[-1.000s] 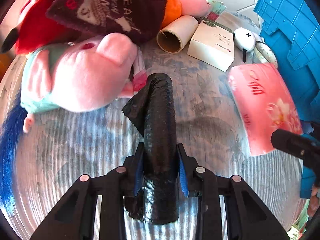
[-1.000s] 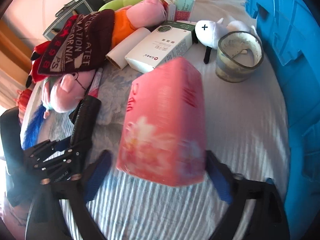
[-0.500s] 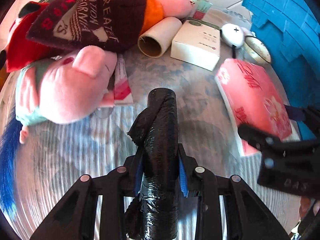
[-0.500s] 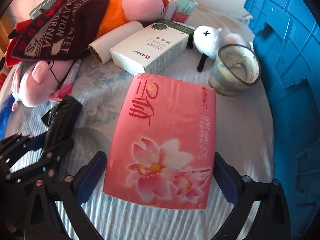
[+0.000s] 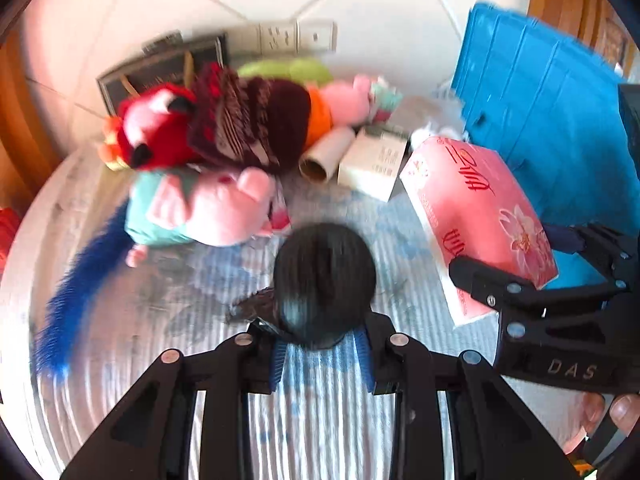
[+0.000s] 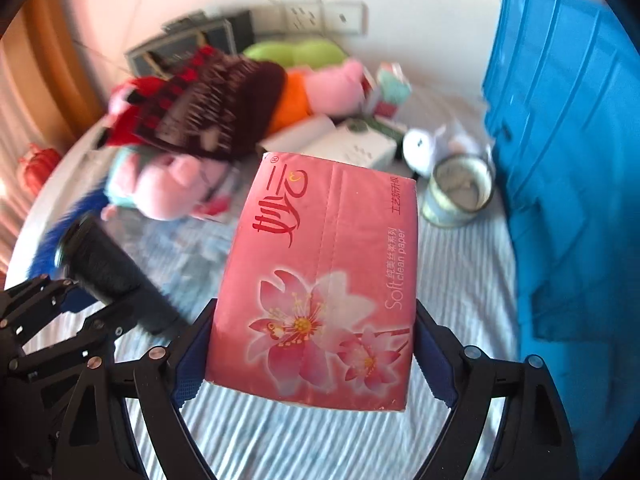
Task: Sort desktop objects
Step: 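Lift and carry the black roll and tissue pack over the crate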
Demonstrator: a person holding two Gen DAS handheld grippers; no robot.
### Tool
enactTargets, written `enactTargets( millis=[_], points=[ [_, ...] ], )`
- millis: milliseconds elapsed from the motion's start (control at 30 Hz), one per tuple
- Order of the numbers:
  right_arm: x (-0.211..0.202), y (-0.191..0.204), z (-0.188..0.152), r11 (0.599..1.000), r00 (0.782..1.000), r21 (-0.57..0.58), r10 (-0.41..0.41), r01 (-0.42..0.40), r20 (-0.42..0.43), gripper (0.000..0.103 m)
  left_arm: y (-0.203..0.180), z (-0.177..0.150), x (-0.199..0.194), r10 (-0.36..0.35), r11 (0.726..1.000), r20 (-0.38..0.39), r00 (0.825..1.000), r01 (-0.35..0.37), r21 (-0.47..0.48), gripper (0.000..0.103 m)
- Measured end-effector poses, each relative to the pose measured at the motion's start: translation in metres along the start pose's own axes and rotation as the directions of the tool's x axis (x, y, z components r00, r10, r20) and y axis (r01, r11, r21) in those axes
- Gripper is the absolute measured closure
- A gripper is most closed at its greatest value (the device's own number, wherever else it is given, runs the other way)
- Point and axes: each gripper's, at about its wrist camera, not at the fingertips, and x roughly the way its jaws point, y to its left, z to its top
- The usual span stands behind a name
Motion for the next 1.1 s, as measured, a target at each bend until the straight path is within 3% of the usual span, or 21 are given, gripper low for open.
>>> enactTargets(
  millis=[167, 367, 767, 1100],
  points=[
    [-0.058, 0.010, -0.005, 0.999, 0.995, -0.038, 0.006, -0.002, 0.104, 0.015, -0.004, -0.002, -0.051, 0.010, 1.000, 0.108, 0.994, -0.011, 0.006, 0.075],
    [-0.119, 0.016, -0.008, 0.998, 0.973, -0.058, -0.005, 0.019, 0.231, 0.015, -0.016, 0.000, -0.105, 0.007, 1.000, 0.226, 0.974, -0.013, 0.026, 0.075],
    [-0.229, -0.006, -0.013, 0.995, 0.889, -0.009, -0.086, 0.101, 0.449, 0.015, -0.068, 0.029, -0.183, -0.072, 0.995, 0.418, 0.906, 0.040, 0.087, 0.075],
    [-0.293, -0.065, -0.029, 0.974, 0.815, 0.116, -0.225, 0.193, 0.534, 0.015, -0.145, 0.051, -0.214, -0.185, 0.976, 0.482, 0.857, 0.105, 0.188, 0.075]
  ],
)
